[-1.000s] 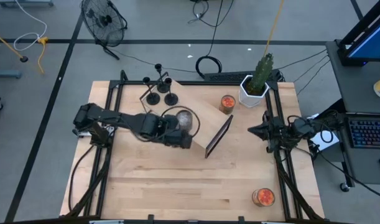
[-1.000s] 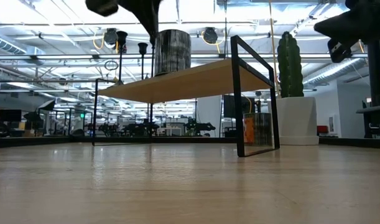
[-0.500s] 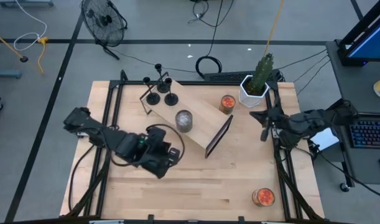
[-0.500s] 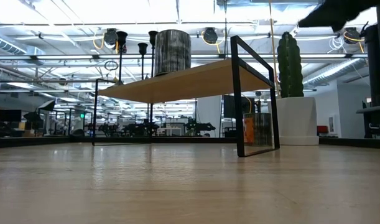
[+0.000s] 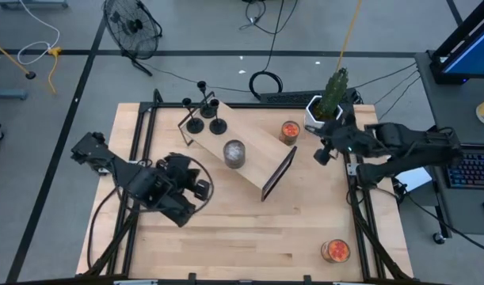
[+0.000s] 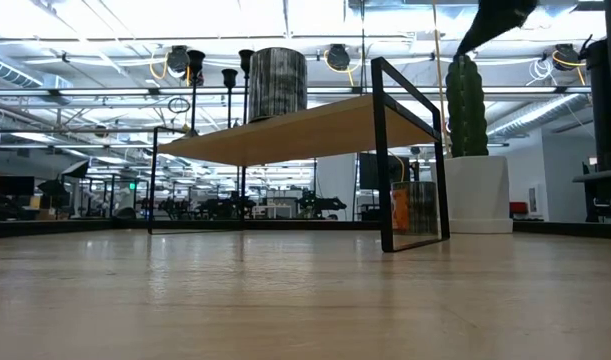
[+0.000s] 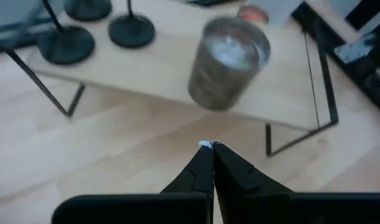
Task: Pick & Place candle stick holders
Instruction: Put the top orange scented candle aligned with the brown scented candle on the shelf
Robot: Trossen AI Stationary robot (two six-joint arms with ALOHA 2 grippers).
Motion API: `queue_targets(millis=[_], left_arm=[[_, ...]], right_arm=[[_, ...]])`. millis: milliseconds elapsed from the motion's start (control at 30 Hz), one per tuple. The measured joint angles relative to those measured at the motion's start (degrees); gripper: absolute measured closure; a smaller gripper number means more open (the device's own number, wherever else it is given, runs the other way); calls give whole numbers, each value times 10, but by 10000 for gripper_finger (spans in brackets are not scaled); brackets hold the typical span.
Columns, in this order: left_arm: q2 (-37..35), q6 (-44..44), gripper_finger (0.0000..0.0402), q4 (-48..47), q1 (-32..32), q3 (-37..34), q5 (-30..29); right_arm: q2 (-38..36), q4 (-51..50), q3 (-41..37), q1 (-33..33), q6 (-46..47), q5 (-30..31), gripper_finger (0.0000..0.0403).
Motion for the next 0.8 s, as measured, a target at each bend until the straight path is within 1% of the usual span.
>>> queue_targets(millis=[133, 233, 400, 500, 600, 700, 800], left_arm=[[-53, -33, 394, 12, -1, -75, 0], [-103, -38, 398, 80, -6, -156, -2], [-194, 5, 392, 225, -13, -299, -15], [-239, 37, 397, 317, -11, -376, -18], [-277, 76, 396, 405, -9, -441, -14], [-309, 124, 388, 482, -8, -495, -15], [-337, 153, 389, 531, -7, -534, -15]], right_arm=[[35, -16, 29, -73, -32, -45, 403], [57, -10, 45, -131, -69, -101, 403], [105, -6, 66, -216, -124, -196, 403], [138, -3, 73, -247, -159, -217, 403], [172, -1, 83, -269, -196, -217, 403], [204, 12, 95, -289, -230, -218, 403], [234, 20, 113, -309, -265, -228, 403]])
